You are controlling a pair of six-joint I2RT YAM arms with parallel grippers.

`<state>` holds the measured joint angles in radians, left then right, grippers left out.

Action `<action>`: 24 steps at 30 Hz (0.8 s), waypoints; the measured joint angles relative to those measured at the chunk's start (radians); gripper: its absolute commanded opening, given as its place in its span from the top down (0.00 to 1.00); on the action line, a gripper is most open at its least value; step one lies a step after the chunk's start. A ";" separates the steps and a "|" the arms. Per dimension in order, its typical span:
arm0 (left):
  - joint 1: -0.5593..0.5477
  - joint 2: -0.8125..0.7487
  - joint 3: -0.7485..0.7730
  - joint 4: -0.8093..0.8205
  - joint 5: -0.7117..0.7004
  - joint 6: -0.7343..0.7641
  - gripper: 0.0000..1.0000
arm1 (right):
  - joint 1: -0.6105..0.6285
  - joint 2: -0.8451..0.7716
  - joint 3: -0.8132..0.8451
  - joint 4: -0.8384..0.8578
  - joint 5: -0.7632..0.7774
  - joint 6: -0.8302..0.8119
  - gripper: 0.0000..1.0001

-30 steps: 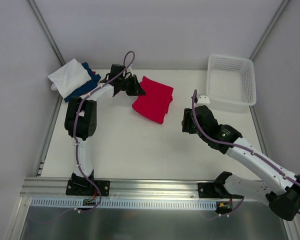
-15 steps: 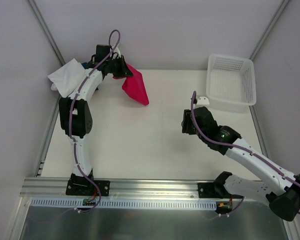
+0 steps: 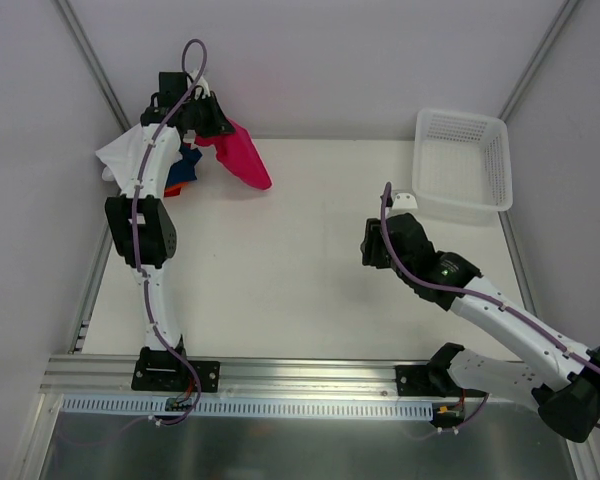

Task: Fold and stack the t-shirts
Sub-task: Neatly place the folded tshirt to the corner

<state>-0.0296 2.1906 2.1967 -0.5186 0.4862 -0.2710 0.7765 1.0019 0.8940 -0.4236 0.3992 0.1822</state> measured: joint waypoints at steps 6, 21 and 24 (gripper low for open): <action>0.039 0.003 0.066 -0.021 -0.026 0.025 1.00 | 0.000 0.010 -0.009 0.016 -0.016 0.000 0.53; 0.124 0.031 0.222 -0.014 -0.135 0.091 1.00 | 0.000 0.017 -0.040 0.055 -0.056 0.001 0.53; 0.150 0.031 0.222 0.003 -0.166 0.107 1.00 | 0.000 0.026 -0.042 0.058 -0.071 0.001 0.53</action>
<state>0.1207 2.2219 2.4191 -0.5159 0.3199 -0.1642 0.7765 1.0275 0.8520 -0.3656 0.3286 0.1833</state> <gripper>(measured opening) 0.041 0.469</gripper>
